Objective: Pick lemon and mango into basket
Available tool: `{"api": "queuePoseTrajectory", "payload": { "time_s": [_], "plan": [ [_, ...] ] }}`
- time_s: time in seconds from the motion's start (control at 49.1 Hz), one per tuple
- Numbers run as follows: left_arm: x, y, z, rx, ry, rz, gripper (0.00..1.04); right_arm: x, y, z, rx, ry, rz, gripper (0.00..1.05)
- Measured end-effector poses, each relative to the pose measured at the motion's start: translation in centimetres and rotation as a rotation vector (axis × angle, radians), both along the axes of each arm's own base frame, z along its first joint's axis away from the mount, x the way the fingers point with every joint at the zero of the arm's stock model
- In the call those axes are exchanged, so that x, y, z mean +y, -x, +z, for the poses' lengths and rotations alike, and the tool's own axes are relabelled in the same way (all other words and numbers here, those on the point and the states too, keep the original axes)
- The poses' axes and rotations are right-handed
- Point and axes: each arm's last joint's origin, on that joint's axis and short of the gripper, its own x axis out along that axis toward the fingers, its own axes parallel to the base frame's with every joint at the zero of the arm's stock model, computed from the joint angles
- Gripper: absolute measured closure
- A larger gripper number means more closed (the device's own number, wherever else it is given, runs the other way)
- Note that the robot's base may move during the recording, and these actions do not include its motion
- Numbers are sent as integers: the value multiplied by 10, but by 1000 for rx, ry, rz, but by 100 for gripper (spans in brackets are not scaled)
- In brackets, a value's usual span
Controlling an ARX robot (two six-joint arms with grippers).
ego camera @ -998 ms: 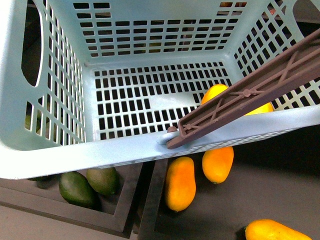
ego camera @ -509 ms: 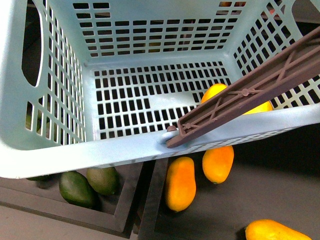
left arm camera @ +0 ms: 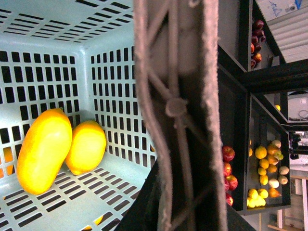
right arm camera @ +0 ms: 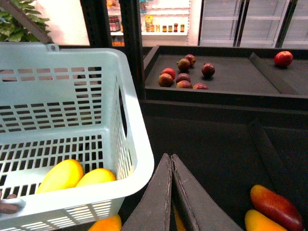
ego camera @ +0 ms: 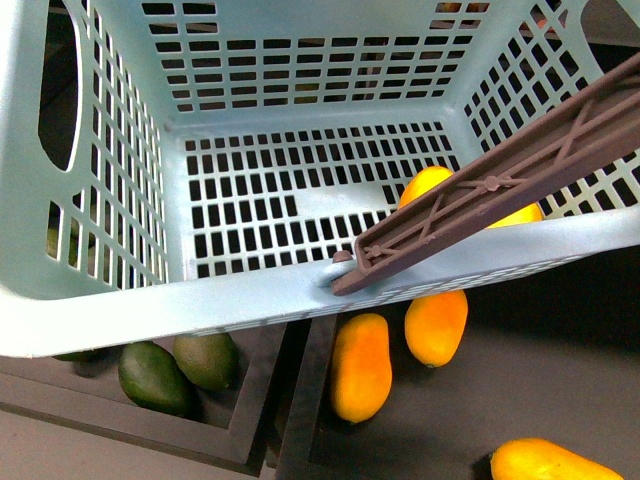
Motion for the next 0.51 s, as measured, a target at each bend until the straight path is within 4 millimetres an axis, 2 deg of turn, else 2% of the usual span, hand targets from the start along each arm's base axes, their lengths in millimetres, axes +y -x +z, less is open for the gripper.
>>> {"api": "queuePoseTrajectory", "payload": {
  "time_s": [0.285,0.509],
  "plan": [
    [0,0,0,-1,-1,-3,100,0,0,0,-1,1,0,102],
    [0,0,0,0,-1,-3,100,0,0,0,-1,1,0,68]
  ]
}}
